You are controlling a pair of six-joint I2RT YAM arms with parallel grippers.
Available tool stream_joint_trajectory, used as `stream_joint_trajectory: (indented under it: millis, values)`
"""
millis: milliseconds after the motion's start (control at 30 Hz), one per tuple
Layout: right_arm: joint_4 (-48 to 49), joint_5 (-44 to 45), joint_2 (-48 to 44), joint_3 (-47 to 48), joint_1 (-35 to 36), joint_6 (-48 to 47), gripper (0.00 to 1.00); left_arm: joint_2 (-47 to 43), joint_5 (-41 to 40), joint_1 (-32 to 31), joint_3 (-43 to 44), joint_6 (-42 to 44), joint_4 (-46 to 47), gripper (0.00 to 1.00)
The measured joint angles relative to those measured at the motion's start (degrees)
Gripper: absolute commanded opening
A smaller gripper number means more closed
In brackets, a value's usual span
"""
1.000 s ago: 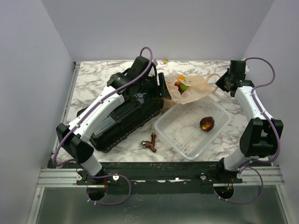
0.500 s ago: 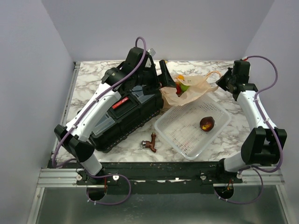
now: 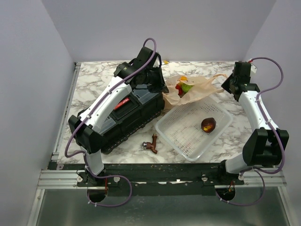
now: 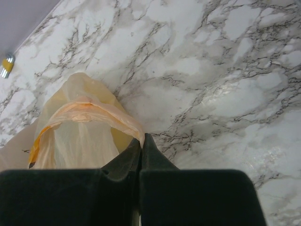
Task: Take the fake fruits out of the plastic bag
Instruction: Adjust the plastic bag at the center of the board.
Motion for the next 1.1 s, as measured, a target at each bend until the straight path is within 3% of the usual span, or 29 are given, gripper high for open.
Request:
stream_joint_trajectory:
  millis: [167,233,367,533,600,767,1000,1033,1100]
  values:
    - [-3.1,8.2,0.4,0.4,0.0,0.6,0.01,-2.1,-2.1,0.1,-3.8,2.6,-0.4,0.00]
    - [-4.4,11.9,0.4,0.3,0.0,1.0,0.06,-5.3,-3.5,0.1,-8.9,3.4,0.1,0.00]
    - [-4.7,13.4,0.2,-0.7,0.2,1.1,0.39,-11.3,-4.1,0.0,-16.6,4.1,2.8,0.00]
    - [-6.4,6.3,-0.4,1.0,0.2,-1.7,0.75,-14.0,-3.7,-0.1,-19.6,4.1,6.6,0.00]
    - [-8.9,4.1,-0.4,4.5,0.2,-2.8,0.85,-13.9,-3.1,-0.1,-19.5,4.3,8.1,0.00]
    - [-14.1,1.6,-0.9,17.3,0.5,-5.7,0.98,-12.8,-1.9,-0.1,-17.2,5.0,9.7,0.00]
    - [-16.0,-0.6,-2.0,29.3,6.5,-10.2,0.97,-11.6,-0.3,-0.4,-15.1,5.1,10.5,0.00]
    - [-15.5,-2.1,-2.0,29.6,7.8,-10.5,0.89,-11.5,0.0,-0.5,-15.0,5.0,10.5,0.00]
    - [-13.8,-6.7,-2.2,28.5,10.0,-10.5,0.62,-11.1,0.3,-0.6,-15.0,4.9,10.5,0.00]
